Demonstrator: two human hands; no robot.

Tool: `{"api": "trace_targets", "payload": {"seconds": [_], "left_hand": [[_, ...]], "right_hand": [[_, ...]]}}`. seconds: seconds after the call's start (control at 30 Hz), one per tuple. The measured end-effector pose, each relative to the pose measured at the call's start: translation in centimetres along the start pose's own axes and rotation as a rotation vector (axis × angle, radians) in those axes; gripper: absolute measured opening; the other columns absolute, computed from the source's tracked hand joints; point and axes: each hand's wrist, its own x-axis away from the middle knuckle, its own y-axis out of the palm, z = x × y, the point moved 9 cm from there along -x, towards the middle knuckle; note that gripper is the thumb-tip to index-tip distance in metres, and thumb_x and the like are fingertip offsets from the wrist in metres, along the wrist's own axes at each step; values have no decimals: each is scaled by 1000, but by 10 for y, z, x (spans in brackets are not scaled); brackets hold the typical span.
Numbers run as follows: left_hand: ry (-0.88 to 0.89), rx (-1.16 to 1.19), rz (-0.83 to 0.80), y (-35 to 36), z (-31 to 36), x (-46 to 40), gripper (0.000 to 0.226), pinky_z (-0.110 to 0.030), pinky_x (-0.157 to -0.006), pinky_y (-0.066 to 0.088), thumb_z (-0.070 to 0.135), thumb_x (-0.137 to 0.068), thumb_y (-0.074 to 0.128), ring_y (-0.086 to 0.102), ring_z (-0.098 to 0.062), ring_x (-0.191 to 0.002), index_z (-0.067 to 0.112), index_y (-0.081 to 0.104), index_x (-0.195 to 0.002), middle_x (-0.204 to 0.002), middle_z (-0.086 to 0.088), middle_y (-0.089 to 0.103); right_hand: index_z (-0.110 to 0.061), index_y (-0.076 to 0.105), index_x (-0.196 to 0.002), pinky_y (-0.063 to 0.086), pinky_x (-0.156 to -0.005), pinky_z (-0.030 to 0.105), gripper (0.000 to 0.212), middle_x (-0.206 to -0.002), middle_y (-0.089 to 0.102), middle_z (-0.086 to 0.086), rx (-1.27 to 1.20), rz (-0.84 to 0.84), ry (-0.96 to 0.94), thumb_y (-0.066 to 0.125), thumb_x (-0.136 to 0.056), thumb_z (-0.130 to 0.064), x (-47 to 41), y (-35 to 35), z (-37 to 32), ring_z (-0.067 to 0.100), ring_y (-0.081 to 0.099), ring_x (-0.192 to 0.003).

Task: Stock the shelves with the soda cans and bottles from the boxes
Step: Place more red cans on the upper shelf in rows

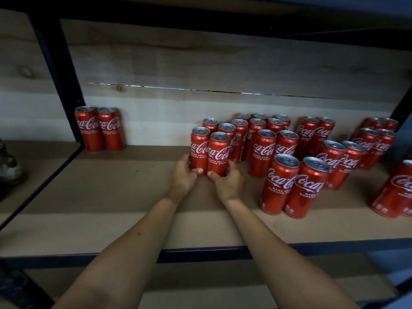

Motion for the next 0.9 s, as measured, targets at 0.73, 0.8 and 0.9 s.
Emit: {"api": "trace_targets", "payload": {"seconds": [0.73, 0.8, 0.9], "left_hand": [[-11, -240, 367, -209, 0, 25, 60, -25, -90, 49, 2, -69, 84, 65, -13, -98, 9, 55, -120, -112, -5, 68], [-22, -245, 372, -214, -3, 23, 61, -27, -92, 49, 4, -68, 85, 64, -15, -101, 9, 54, -121, -113, -5, 67], [-30, -228, 366, -218, -8, 19, 63, -37, -98, 51, 3, -68, 84, 65, -19, -105, 9, 53, -122, -118, -9, 67]], "right_hand": [[-30, 61, -110, 57, -89, 44, 61, -107, 73, -1, -202, -386, -55, 82, -53, -39, 41, 192, -64, 15, 70, -94], [-35, 59, -105, 57, -88, 44, 61, -106, 73, -3, -200, -393, -55, 79, -48, -47, 40, 199, -63, 14, 70, -93], [-37, 57, -104, 57, -88, 44, 63, -106, 72, -4, -191, -405, -58, 77, -47, -53, 38, 203, -62, 13, 70, -93]]}}
